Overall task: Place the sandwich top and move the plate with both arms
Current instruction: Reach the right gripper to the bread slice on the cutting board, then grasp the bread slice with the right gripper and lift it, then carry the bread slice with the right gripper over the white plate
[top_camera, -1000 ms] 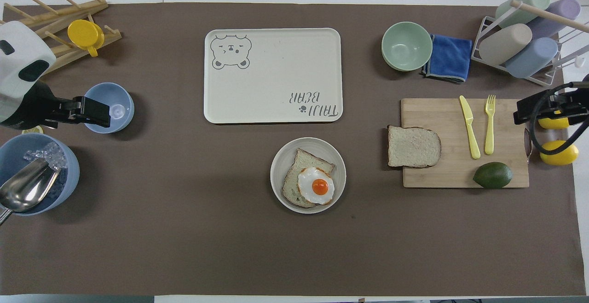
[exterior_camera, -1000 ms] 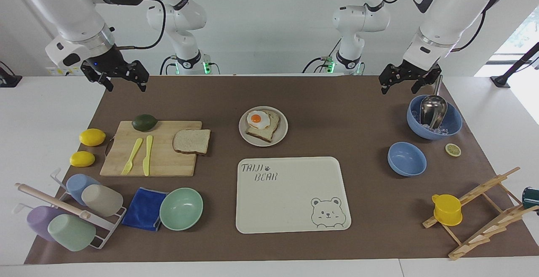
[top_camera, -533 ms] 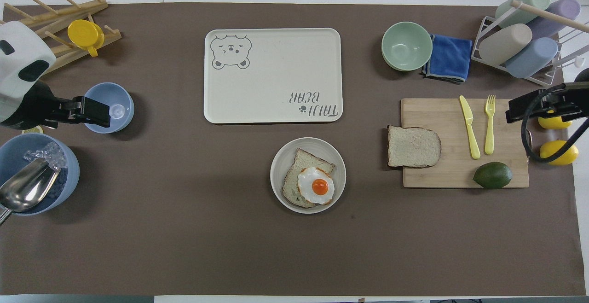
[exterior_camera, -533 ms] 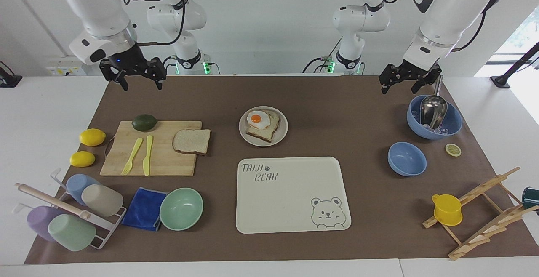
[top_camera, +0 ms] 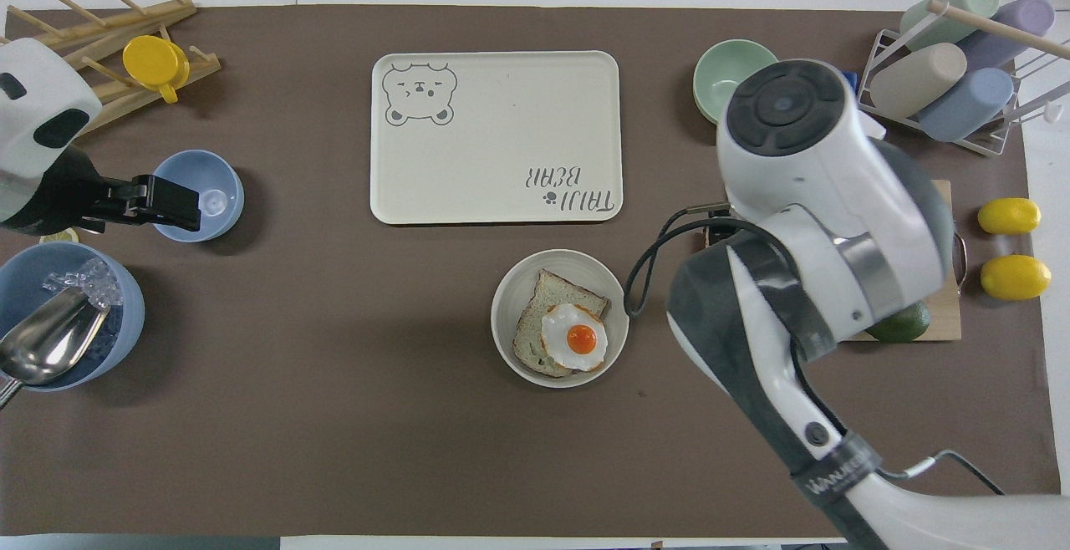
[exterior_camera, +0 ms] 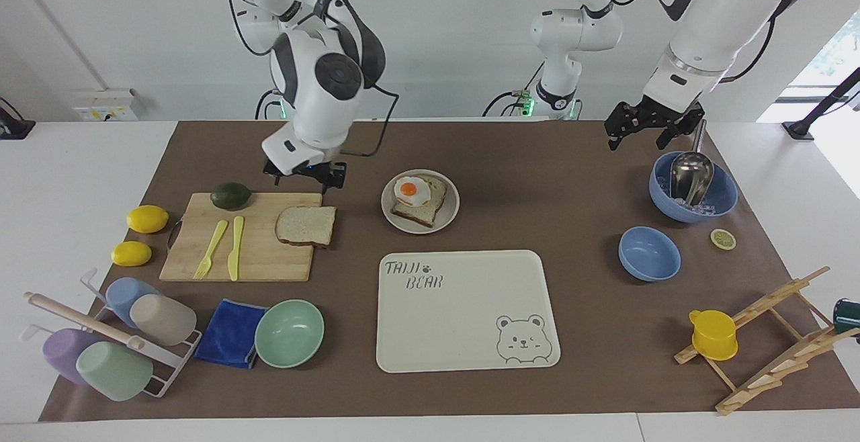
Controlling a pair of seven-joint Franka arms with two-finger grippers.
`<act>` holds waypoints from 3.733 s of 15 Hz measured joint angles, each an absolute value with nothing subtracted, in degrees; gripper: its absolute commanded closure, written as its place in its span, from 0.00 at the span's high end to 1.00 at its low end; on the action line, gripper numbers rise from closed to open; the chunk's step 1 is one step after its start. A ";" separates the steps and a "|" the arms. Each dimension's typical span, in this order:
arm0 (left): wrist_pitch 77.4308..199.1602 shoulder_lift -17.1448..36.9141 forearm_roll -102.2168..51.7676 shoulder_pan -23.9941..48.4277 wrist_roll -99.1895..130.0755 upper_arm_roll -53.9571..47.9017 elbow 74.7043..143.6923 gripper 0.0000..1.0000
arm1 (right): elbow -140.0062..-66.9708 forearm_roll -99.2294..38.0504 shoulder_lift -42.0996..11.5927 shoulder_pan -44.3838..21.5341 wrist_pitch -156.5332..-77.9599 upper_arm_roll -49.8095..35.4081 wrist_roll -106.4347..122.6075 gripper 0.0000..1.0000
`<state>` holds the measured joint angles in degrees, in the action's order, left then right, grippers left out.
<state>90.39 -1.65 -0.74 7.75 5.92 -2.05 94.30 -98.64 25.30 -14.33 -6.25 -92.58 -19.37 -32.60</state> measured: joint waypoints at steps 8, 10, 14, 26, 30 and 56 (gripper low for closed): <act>90.35 -1.65 -0.74 7.74 5.92 -2.05 94.30 1.00 | -99.64 36.27 -26.16 -9.84 -96.29 -21.88 -44.62 1.00; 90.35 -1.65 -0.74 7.75 5.92 -2.05 94.30 1.00 | -101.81 37.20 -25.68 -9.50 -97.88 -21.88 -44.69 1.00; 90.38 -1.65 -0.74 7.74 5.92 -2.05 94.30 1.00 | -106.36 37.53 -24.73 -8.54 -100.32 -21.89 -44.93 0.85; 90.43 -1.66 -0.74 6.02 5.95 -2.00 94.32 1.00 | -110.61 39.42 -22.41 -7.82 -100.09 -21.96 -44.93 0.00; 90.43 -1.66 -0.74 6.02 5.94 -2.03 94.35 1.00 | -108.91 39.53 -22.22 -7.89 -97.57 -23.03 -44.76 0.00; 94.02 -2.50 -0.74 5.74 5.95 -2.03 97.34 1.00 | -83.26 29.39 -31.51 -23.24 -84.05 -33.47 -54.84 0.00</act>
